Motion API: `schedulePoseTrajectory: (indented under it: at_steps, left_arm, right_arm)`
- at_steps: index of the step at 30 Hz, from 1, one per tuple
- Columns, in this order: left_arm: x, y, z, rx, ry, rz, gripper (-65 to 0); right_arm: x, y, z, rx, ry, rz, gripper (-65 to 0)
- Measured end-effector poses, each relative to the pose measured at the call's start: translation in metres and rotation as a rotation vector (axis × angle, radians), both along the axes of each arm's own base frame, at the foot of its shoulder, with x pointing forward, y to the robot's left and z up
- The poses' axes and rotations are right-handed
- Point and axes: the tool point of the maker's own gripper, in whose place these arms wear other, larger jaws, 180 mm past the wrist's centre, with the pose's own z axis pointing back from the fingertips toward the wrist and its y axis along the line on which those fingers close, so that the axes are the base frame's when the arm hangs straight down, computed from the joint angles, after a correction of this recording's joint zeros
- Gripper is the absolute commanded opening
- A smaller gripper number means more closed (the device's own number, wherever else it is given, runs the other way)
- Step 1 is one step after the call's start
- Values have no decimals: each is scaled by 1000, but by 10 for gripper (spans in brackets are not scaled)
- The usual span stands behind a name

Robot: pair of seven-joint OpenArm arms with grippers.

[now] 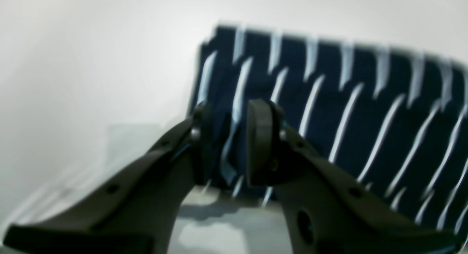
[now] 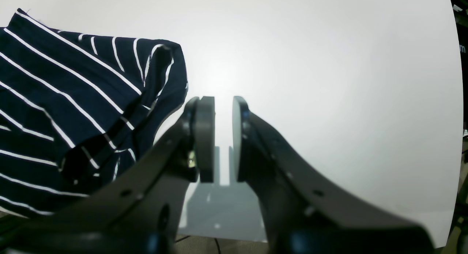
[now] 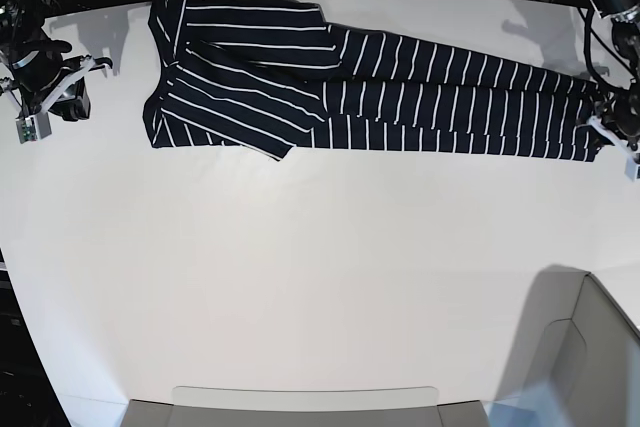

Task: Fold the T-shirt properly
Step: 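Pull the strip ends apart with both grippers to straighten it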

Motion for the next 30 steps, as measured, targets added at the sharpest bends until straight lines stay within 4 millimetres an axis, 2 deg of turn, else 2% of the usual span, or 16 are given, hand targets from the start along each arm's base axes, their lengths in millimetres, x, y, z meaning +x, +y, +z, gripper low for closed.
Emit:
schedulePoseTrajectory:
  at_steps: [4, 8, 13, 17, 22, 26, 30]
  left_arm:
    - [-8, 2, -16, 7, 71, -14, -493]
    - [-4, -2, -16, -32, 47, -10, -493]
    - [-2, 9, -13, -22, 30, -1, -493]
    - [-13, 13, -26, -37, 61, 33, -493]
    - [-18, 20, -33, -37, 74, 43, -493]
    - [-20, 19, -44, -62, 67, 60, -493]
    - [-22, 17, -48, -49, 84, 34, -493]
  right_arm:
    - [0, 1, 0, 5, -2, 2, -557]
    - [1, -2, 2, -12, 0, 9, -557]
    - [1, -2, 2, -12, 0, 10, -557]
    - [1, -2, 2, -12, 0, 10, -557]
    - [2, -1, 2, -22, 7, 24, -557]
    - [3, 6, 0, -13, 12, 52, -557]
    - [3, 4, 1, -24, 15, 53, -557]
